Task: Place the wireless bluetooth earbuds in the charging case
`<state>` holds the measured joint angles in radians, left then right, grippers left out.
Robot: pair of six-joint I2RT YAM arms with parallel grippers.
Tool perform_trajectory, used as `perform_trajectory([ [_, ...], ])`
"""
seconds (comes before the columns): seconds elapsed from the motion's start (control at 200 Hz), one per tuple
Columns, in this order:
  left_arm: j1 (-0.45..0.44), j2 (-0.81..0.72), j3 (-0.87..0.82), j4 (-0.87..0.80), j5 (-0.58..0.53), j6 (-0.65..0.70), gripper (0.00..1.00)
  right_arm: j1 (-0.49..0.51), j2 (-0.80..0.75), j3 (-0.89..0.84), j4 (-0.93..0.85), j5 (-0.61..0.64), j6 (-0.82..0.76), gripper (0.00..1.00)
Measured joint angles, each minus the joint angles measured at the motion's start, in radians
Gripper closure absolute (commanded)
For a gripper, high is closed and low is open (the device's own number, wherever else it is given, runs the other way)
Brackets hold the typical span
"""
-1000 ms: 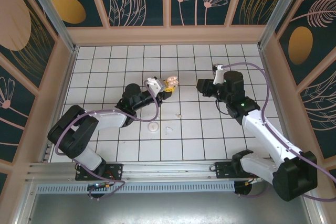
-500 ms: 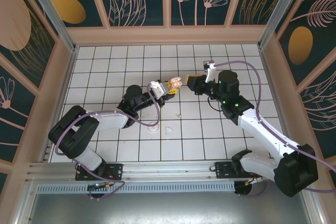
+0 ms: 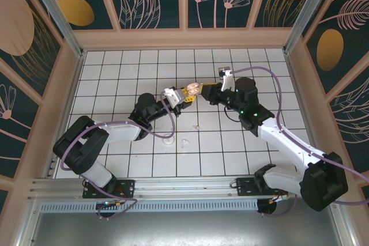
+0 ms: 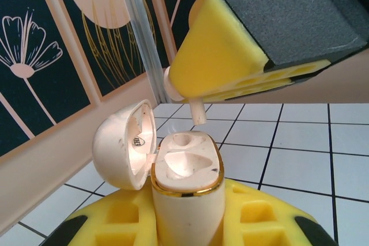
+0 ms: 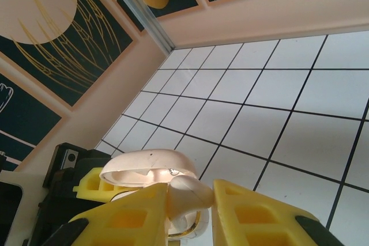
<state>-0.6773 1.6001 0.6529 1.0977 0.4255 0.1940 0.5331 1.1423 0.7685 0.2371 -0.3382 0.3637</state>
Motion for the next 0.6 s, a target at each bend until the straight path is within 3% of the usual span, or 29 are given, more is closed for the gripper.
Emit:
perform_trajectory([
  [0.596,-0.006,0.000,0.020,-0.002,-0.005,-0.015,0.87,0.000,0.009,0.011,0.018,0.017,-0.018,0.76],
])
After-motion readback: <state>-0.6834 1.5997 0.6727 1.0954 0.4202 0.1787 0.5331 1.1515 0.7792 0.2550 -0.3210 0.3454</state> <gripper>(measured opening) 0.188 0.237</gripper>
